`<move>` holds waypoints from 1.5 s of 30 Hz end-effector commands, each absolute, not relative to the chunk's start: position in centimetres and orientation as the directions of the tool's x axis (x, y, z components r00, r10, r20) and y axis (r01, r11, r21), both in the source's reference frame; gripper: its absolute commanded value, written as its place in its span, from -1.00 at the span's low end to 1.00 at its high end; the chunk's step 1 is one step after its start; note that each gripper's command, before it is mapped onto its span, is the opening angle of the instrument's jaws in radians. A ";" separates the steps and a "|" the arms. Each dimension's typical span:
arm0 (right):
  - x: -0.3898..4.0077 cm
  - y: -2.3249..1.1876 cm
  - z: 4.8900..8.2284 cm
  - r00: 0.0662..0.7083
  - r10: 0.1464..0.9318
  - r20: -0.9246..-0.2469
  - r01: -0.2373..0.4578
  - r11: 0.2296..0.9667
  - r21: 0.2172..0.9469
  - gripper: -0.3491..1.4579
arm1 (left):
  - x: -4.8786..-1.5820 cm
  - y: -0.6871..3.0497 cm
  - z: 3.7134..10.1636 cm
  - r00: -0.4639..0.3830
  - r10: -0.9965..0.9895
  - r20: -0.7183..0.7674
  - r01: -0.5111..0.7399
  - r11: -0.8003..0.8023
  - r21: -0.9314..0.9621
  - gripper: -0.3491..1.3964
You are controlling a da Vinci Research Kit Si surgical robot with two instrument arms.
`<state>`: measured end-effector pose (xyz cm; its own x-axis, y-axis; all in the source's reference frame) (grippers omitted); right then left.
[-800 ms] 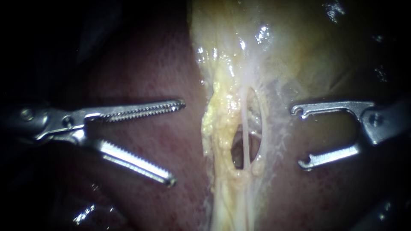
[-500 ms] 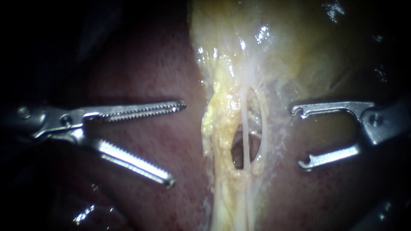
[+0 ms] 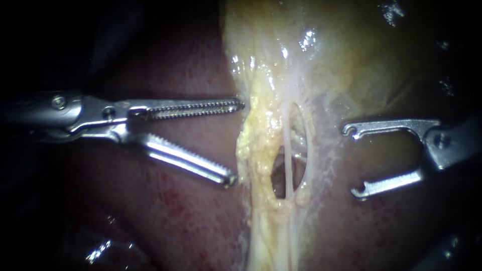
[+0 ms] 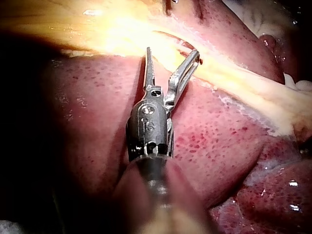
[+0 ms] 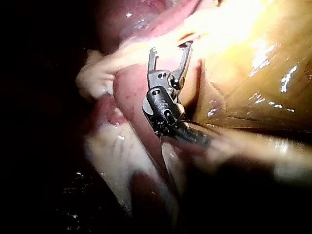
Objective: Grabbing gallbladder
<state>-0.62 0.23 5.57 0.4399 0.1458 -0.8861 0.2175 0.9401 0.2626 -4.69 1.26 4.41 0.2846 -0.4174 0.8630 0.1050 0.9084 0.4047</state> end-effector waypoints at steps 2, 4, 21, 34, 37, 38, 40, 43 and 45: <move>-0.63 0.23 5.56 0.440 0.146 -0.886 0.218 0.940 0.263 0.02 | -4.71 1.26 4.45 0.286 -0.416 0.863 0.106 0.909 0.403 0.02; -0.63 0.23 5.56 0.440 0.146 -0.886 0.218 0.940 0.263 0.02 | -4.73 1.26 4.49 0.287 -0.414 0.864 0.107 0.910 0.401 0.02; -0.65 0.24 5.57 0.440 0.146 -0.886 0.218 0.940 0.262 0.02 | -4.77 1.16 4.78 0.302 -0.412 0.860 0.121 0.911 0.394 -0.50; -0.65 0.24 5.57 0.440 0.146 -0.886 0.218 0.940 0.262 0.02 | -4.70 1.14 4.78 0.319 -0.443 0.838 0.139 0.896 0.421 -1.00; -0.65 0.24 5.57 0.440 0.146 -0.886 0.218 0.940 0.262 0.02 | -4.67 1.13 4.77 0.319 -0.448 0.835 0.143 0.894 0.425 -1.00; -0.65 0.24 5.57 0.440 0.146 -0.886 0.218 0.940 0.262 0.02 | -4.67 1.13 4.77 0.319 -0.448 0.835 0.143 0.894 0.425 -1.00; -0.65 0.24 5.58 0.440 0.146 -0.886 0.218 0.940 0.262 0.02 | -4.66 1.13 4.77 0.317 -0.453 0.833 0.145 0.891 0.430 -1.00; -0.65 0.24 5.58 0.440 0.146 -0.886 0.218 0.940 0.262 0.02 | -4.66 1.13 4.76 0.317 -0.454 0.833 0.145 0.891 0.430 -1.00; -0.65 0.24 5.58 0.440 0.146 -0.886 0.218 0.940 0.262 0.02 | -4.66 1.13 4.76 0.317 -0.454 0.833 0.145 0.891 0.431 -1.00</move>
